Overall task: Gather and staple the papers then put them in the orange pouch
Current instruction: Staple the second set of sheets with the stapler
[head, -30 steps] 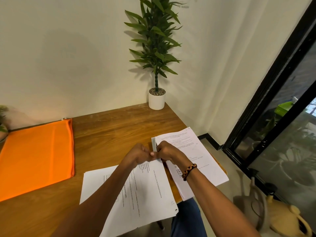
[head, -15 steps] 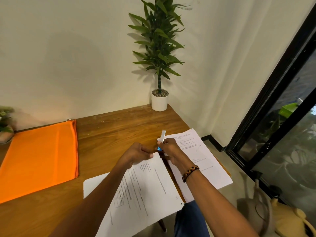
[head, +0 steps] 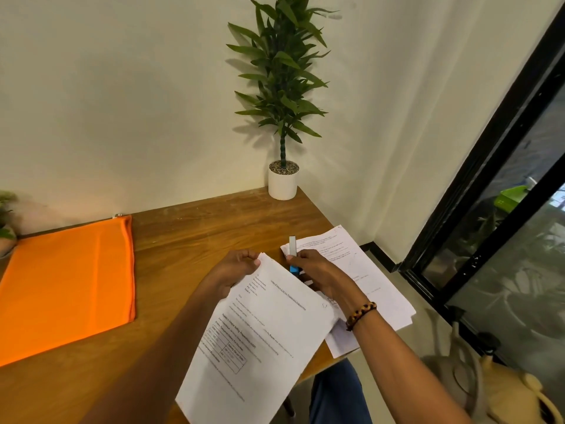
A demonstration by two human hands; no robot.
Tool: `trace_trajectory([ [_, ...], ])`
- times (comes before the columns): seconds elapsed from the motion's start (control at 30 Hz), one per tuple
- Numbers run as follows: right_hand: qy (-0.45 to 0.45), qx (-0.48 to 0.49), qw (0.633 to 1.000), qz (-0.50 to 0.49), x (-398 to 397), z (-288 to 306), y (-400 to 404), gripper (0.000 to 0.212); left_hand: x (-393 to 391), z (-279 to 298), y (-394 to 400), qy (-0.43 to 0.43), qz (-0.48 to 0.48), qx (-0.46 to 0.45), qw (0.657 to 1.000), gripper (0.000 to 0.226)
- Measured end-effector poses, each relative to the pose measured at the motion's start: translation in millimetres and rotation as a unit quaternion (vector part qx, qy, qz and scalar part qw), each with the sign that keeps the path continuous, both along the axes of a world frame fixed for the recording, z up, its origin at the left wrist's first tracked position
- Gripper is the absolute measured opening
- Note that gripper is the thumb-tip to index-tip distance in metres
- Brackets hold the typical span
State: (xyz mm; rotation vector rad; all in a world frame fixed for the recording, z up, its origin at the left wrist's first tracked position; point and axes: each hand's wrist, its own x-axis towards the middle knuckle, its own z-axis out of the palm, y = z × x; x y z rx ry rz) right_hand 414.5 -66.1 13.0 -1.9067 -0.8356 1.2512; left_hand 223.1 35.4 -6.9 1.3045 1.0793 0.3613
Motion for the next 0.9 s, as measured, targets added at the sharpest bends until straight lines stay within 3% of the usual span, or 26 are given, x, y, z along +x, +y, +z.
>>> trace_trajectory([
  [0.1,0.173,0.003,0.985,-0.024,15,2,-15,0.036,-5,6,8,-0.047,0.013,-0.053,0.997,0.014],
  [0.17,0.225,0.018,0.974,-0.025,26,-4,-23,0.035,-9,9,14,-0.083,0.020,-0.089,0.992,0.014],
  [0.27,0.223,0.050,0.972,-0.050,29,-5,-33,0.018,-6,10,15,-0.104,0.054,-0.109,0.987,0.013],
  [0.47,0.208,0.099,0.967,-0.109,51,-15,-32,0.027,30,-8,5,-0.132,0.151,-0.137,0.970,0.012],
  [0.6,0.218,0.105,0.956,-0.166,65,2,-45,0.026,55,-19,-1,-0.098,0.239,-0.134,0.957,0.013],
  [0.67,0.197,0.094,0.952,-0.215,79,4,-47,0.027,65,-24,-3,-0.066,0.274,-0.127,0.951,0.015],
  [0.77,0.043,0.065,0.967,-0.241,94,3,-48,0.032,80,-27,-10,-0.051,0.297,-0.130,0.944,0.011],
  [0.9,-0.112,0.103,0.966,-0.208,105,-5,-53,0.027,102,-20,-16,-0.020,0.277,-0.093,0.956,0.037],
])
